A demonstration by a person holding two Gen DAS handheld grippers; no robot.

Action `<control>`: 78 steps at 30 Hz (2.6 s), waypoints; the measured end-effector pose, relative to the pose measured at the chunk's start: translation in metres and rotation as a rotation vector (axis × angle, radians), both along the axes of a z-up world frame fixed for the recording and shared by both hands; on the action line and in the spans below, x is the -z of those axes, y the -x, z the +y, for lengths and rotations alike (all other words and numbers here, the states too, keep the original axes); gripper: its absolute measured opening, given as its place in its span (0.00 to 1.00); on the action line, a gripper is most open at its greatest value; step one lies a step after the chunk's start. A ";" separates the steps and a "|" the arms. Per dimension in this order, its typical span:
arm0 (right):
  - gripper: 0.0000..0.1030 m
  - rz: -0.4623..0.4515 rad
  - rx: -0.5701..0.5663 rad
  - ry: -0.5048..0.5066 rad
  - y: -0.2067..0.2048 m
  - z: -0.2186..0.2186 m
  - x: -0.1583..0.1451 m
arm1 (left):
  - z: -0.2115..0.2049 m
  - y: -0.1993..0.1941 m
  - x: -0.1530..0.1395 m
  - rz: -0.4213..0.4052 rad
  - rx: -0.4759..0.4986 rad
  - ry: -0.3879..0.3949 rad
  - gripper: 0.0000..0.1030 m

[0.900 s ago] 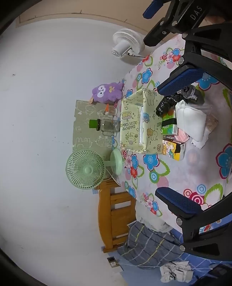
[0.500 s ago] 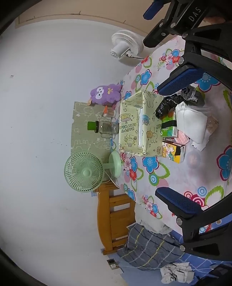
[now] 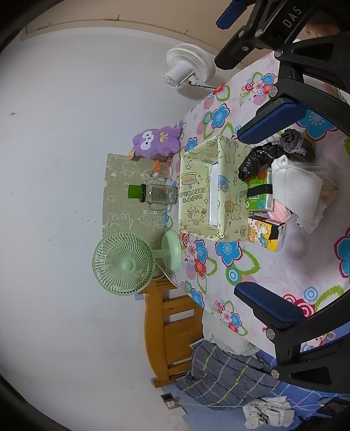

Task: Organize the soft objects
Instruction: 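Move both tools toward the soft items in front of the box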

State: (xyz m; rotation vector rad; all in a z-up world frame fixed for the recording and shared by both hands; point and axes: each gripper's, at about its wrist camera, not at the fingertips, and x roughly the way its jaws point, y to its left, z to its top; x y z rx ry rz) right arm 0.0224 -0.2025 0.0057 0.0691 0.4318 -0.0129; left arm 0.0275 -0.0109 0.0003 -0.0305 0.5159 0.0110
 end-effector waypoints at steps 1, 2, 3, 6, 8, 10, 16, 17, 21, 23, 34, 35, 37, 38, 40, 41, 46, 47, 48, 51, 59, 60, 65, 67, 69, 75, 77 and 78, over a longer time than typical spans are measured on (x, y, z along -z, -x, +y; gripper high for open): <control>1.00 0.000 0.000 -0.001 -0.001 0.000 0.000 | 0.000 -0.001 0.001 0.002 0.001 -0.001 1.00; 1.00 0.001 0.000 -0.003 -0.001 -0.001 0.000 | 0.000 -0.001 0.001 0.004 0.002 -0.001 1.00; 1.00 0.001 0.001 -0.004 -0.002 -0.001 0.000 | 0.000 -0.002 0.002 0.006 0.003 -0.001 1.00; 1.00 -0.004 0.001 -0.005 -0.002 -0.001 0.001 | -0.001 -0.003 0.003 0.009 0.004 -0.003 1.00; 1.00 -0.004 0.002 -0.007 -0.001 -0.001 0.001 | -0.001 -0.004 0.003 0.011 0.006 -0.005 1.00; 1.00 -0.002 0.007 -0.011 -0.002 -0.001 0.000 | -0.001 -0.004 0.004 0.014 0.008 -0.003 1.00; 1.00 0.005 0.011 -0.019 -0.006 -0.002 0.001 | -0.003 -0.007 0.005 0.019 0.018 -0.003 1.00; 1.00 0.004 0.009 -0.020 -0.006 -0.003 0.001 | -0.003 -0.008 0.006 0.019 0.018 -0.002 1.00; 1.00 0.003 0.006 -0.014 -0.007 -0.002 0.001 | -0.003 -0.010 0.006 0.022 0.022 0.003 1.00; 1.00 0.003 0.002 -0.014 -0.008 -0.001 0.002 | -0.002 -0.012 0.006 0.023 0.023 0.007 1.00; 1.00 -0.009 -0.019 -0.003 -0.010 0.004 0.002 | -0.001 -0.014 0.010 0.024 0.027 0.020 1.00; 1.00 -0.011 -0.023 -0.001 -0.010 0.004 0.001 | -0.001 -0.014 0.010 0.024 0.027 0.020 1.00; 1.00 -0.017 -0.022 0.006 -0.010 0.006 0.000 | -0.001 -0.014 0.009 0.024 0.027 0.021 0.99; 1.00 -0.019 -0.022 0.007 -0.010 0.006 0.000 | -0.001 -0.014 0.009 0.024 0.028 0.021 0.99; 1.00 -0.019 -0.023 0.006 -0.010 0.006 0.000 | 0.000 -0.014 0.009 0.022 0.028 0.020 0.99; 1.00 -0.018 -0.024 0.004 -0.009 0.006 0.000 | 0.000 -0.014 0.009 0.022 0.027 0.020 0.99; 1.00 -0.020 -0.026 0.002 -0.010 0.006 0.000 | 0.001 -0.013 0.008 0.018 0.028 0.018 0.99; 1.00 -0.020 -0.025 0.003 -0.009 0.006 0.000 | 0.001 -0.013 0.008 0.019 0.028 0.019 0.99; 1.00 -0.021 -0.024 0.003 -0.009 0.006 0.000 | 0.001 -0.013 0.008 0.019 0.027 0.018 0.99; 1.00 -0.020 -0.025 0.001 -0.009 0.006 -0.001 | 0.001 -0.013 0.008 0.018 0.028 0.018 0.99; 1.00 -0.021 -0.024 0.002 -0.009 0.006 -0.001 | 0.001 -0.013 0.007 0.018 0.029 0.019 0.99; 1.00 -0.021 -0.024 0.003 -0.009 0.006 -0.001 | 0.001 -0.013 0.007 0.017 0.029 0.018 0.99; 1.00 -0.017 -0.021 0.005 -0.009 0.005 -0.001 | -0.002 -0.012 0.006 0.012 0.033 0.009 0.99; 1.00 -0.018 -0.021 0.006 -0.009 0.006 -0.001 | -0.003 -0.012 0.006 0.012 0.033 0.009 0.99; 1.00 -0.018 -0.025 0.007 -0.009 0.005 -0.001 | -0.003 -0.011 0.007 0.012 0.033 0.008 0.99; 0.96 -0.014 -0.034 0.011 -0.010 0.008 0.002 | -0.004 -0.010 0.012 0.012 0.044 0.007 0.96; 0.96 -0.013 -0.029 0.006 -0.010 0.008 0.004 | -0.003 -0.010 0.014 0.014 0.050 0.012 0.94; 0.96 -0.010 -0.030 0.001 -0.010 0.008 0.006 | -0.003 -0.010 0.016 0.016 0.049 0.011 0.94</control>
